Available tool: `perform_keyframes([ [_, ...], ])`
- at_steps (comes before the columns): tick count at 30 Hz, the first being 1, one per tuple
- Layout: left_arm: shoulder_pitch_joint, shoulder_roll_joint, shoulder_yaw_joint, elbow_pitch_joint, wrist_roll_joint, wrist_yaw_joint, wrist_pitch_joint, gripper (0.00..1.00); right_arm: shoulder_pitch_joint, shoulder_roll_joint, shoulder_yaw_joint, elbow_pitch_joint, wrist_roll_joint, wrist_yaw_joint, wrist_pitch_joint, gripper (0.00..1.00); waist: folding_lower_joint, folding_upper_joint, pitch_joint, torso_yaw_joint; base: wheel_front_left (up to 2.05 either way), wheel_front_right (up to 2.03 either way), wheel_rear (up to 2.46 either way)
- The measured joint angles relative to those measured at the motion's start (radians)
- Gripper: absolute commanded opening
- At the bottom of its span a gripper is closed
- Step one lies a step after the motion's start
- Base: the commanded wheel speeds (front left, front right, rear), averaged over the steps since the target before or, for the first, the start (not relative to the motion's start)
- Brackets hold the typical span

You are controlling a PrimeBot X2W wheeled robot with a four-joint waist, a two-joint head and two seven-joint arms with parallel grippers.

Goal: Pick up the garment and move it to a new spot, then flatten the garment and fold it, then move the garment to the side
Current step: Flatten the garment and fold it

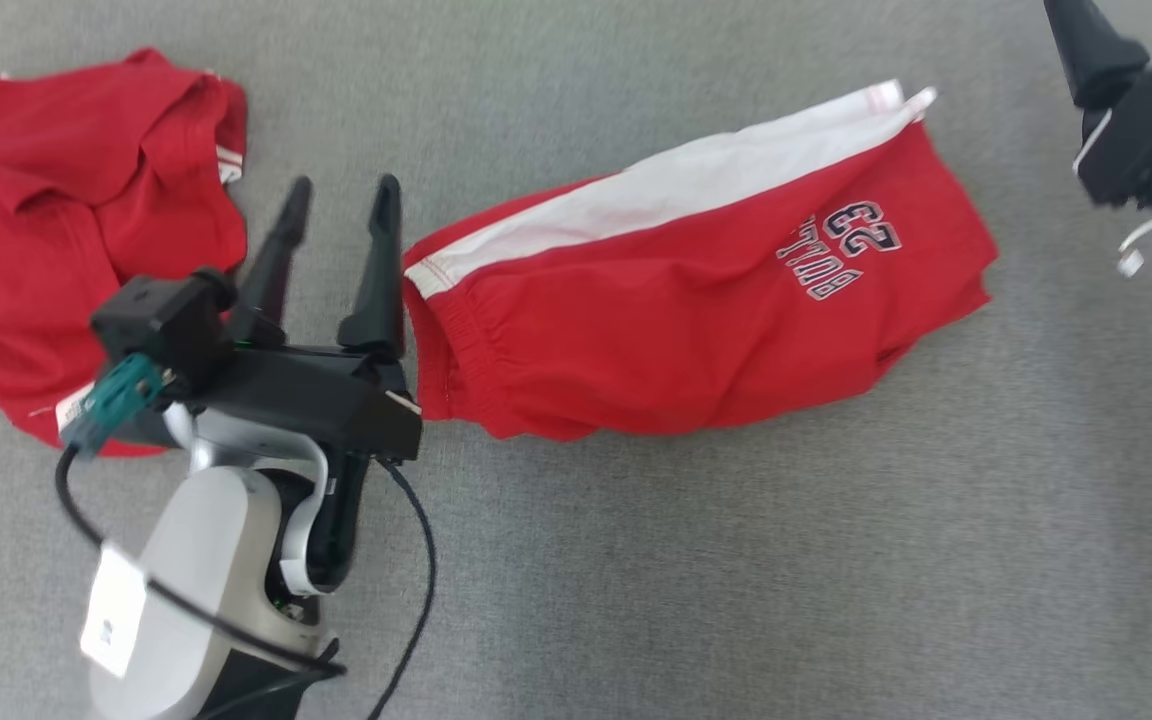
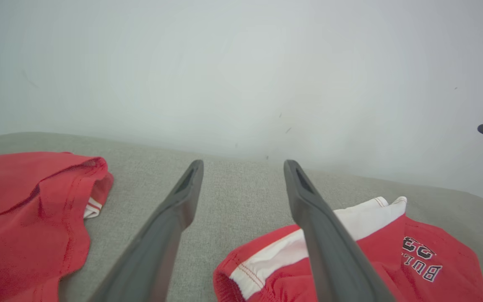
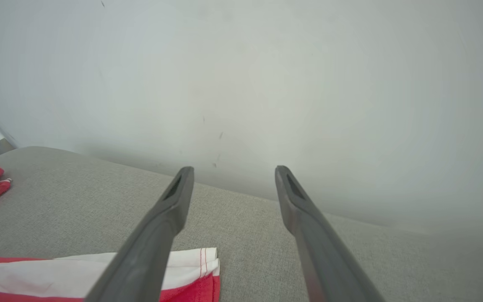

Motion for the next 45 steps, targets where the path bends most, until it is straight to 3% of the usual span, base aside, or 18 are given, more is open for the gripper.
perform_keyframes([
  [6,0.028,0.047,0.011,-0.028,0.087,0.001,-0.137,1.0,0.127,0.015,-0.037,-0.063,-0.062,-0.066,-0.201,1.0,0.0,0.0,-0.059,-0.028,0.0,0.0,0.0],
  [11,0.118,0.104,0.01,-0.037,0.148,0.002,-0.181,1.0,0.301,0.086,-0.067,-0.115,-0.094,-0.127,-0.358,1.0,-0.0001,0.0,-0.118,-0.061,0.0,0.0,0.0],
  [17,0.261,0.134,0.048,-0.075,0.176,0.02,-0.189,1.0,0.485,0.177,-0.111,-0.174,-0.132,-0.136,-0.495,1.0,-0.0002,-0.0001,-0.19,-0.118,0.0,0.0,0.0],
  [21,0.367,0.134,0.107,-0.129,0.194,0.028,-0.193,1.0,0.583,0.23,-0.14,-0.215,-0.176,-0.136,-0.494,1.0,-0.0003,-0.0001,-0.236,-0.165,0.0,0.0,0.0],
  [31,0.561,0.094,0.19,-0.179,0.2,0.028,-0.193,1.0,0.772,0.355,-0.336,-0.237,-0.273,-0.136,-0.49,1.0,-0.0002,-0.0002,-0.324,-0.291,0.0,0.0,0.0],
  [38,0.578,0.068,0.18,-0.196,0.217,0.028,-0.187,1.0,0.823,0.39,-0.365,-0.286,-0.305,-0.136,-0.488,1.0,-0.0002,-0.0002,-0.361,-0.344,0.0,0.0,0.0],
  [45,0.578,0.067,0.177,-0.199,0.224,0.028,-0.16,1.0,0.821,0.39,-0.367,-0.326,-0.322,-0.136,-0.488,1.0,0.0,-0.0001,-0.359,-0.352,0.0,0.0,0.0],
])
